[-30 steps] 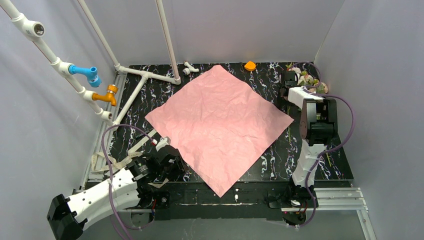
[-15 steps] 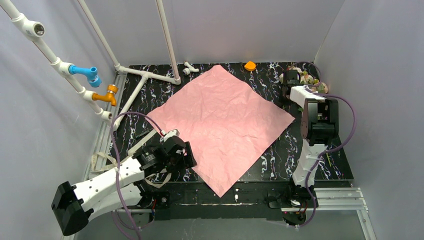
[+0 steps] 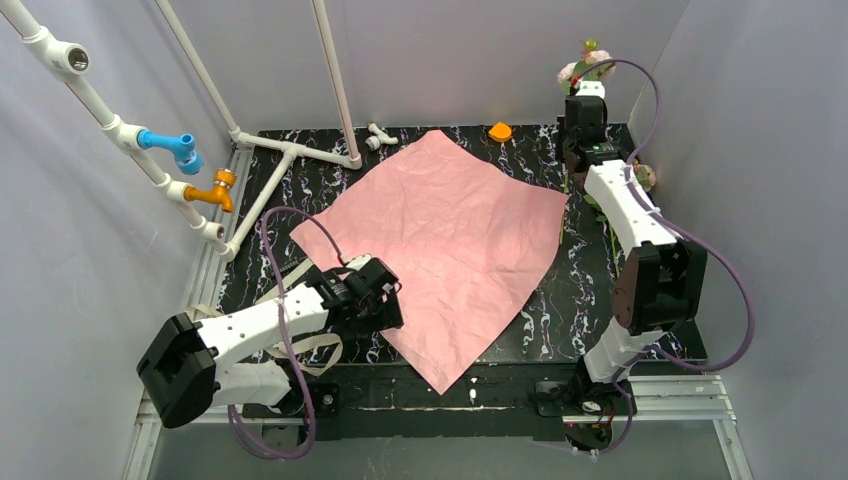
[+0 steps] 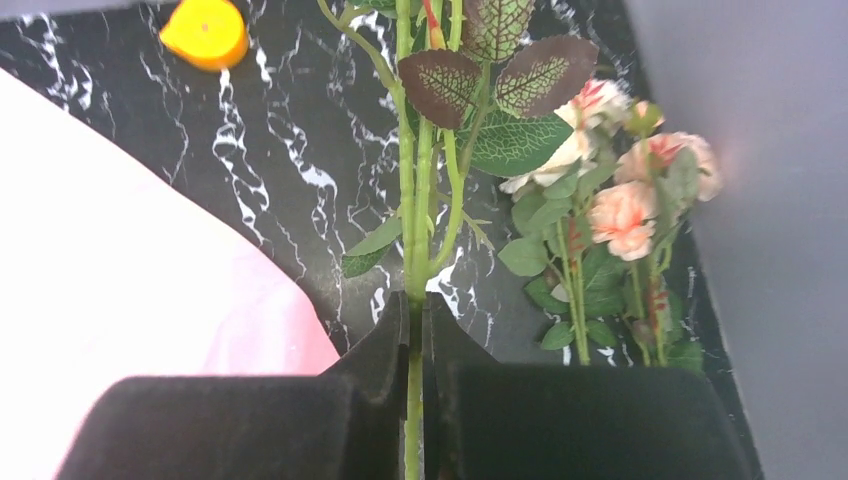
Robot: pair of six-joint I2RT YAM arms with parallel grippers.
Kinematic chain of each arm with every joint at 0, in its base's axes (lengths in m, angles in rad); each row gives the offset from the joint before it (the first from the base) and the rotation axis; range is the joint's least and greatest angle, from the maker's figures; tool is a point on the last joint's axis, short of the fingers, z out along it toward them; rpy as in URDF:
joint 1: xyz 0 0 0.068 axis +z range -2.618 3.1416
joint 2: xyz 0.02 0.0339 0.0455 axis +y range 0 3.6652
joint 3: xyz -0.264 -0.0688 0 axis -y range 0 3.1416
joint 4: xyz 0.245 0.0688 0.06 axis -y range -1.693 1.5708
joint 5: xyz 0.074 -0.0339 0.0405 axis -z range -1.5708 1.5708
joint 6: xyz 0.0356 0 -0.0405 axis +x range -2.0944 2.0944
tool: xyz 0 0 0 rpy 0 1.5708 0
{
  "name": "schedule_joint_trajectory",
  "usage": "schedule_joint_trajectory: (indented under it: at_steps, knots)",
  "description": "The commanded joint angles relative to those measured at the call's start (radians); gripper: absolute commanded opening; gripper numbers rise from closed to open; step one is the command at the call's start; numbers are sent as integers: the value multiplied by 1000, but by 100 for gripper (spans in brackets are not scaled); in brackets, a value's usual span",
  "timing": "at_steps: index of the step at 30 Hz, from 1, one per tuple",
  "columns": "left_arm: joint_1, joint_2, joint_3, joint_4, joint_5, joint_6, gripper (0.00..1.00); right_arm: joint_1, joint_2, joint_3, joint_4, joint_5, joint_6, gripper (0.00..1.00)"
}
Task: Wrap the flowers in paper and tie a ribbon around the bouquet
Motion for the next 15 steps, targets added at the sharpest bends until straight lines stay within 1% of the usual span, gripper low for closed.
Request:
schedule_joint_trajectory:
  at_steps: [1,6,9,12,15]
  knots:
    - [-6,77,87,-61,-75,-5,72,5,-72,51,-10,69,-28,1]
    - [-6,160,133,-124,-141,-24,71,20,-116,61,-23,148,-60,1]
    - [-3,176,134,-129,-173,-24,72,20,-146,82,-24,196,-71,1]
    - [1,194,135,-102,-188,4,76,20,-166,125,-35,195,-71,1]
    - [15,238,157,-82,-184,41,83,22,-182,140,-44,140,-44,1]
